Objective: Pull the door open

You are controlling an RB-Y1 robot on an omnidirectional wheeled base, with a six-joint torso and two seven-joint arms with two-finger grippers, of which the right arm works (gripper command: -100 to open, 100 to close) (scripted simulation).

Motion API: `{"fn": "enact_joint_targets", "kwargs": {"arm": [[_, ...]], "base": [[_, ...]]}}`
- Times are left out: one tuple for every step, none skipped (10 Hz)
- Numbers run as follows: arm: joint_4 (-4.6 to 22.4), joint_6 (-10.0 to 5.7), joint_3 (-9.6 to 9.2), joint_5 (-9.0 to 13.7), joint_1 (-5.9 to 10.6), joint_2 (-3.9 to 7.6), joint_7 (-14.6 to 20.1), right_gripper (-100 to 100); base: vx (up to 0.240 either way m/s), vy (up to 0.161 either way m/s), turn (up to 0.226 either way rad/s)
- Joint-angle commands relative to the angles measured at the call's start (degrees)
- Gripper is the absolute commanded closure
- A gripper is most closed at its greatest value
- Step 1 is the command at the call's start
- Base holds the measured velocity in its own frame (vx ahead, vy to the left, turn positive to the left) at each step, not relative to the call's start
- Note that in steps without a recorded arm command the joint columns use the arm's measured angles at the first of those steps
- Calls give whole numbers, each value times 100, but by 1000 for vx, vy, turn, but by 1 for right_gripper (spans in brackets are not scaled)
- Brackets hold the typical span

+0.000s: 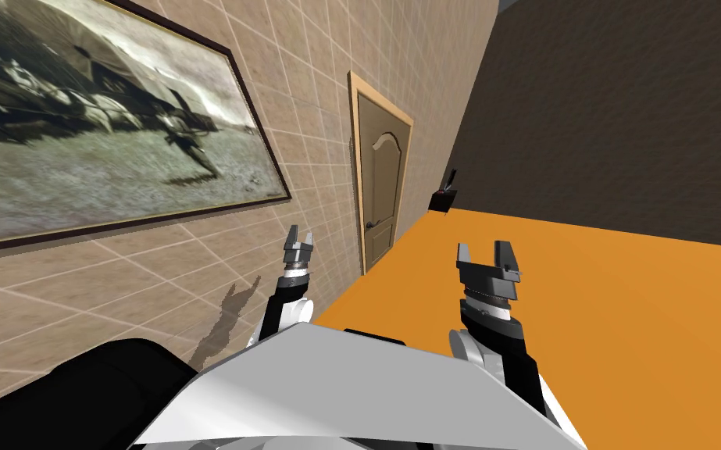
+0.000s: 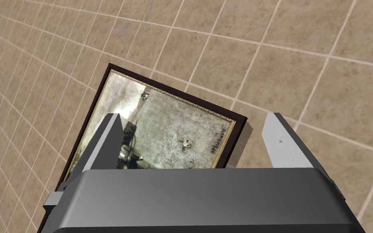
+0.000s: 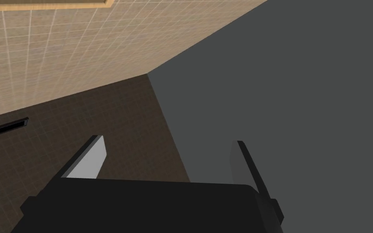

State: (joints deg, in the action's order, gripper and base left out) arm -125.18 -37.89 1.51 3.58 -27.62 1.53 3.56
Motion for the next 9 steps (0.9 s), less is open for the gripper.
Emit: {"fn": "enact_joint_targets", "kwargs": {"arm": [[286,-12,-67,-15,113,95,51,-100],[429,-26,-88,-18,172,139,76,-100],[571,-39,-109,-21,231,184,101,-100],[714,-53,-129,-24,290,228,127,-100],[874,-68,-153,-27,356,276,155,-100],[874,-68,-153,-27,356,276,155,-100],[1040,-84,-177,-31,424,325,185,-100],[1206,-100,-202,-34,492,375,214,-100],[1342,-115,-226,-37,561,424,244,-100]], "base": [[109,-23,200],[105,-42,173],[92,-54,118],[77,-53,125],[75,-50,137],[55,-26,39],[49,-8,107],[70,-27,138],[88,-40,145]]}}
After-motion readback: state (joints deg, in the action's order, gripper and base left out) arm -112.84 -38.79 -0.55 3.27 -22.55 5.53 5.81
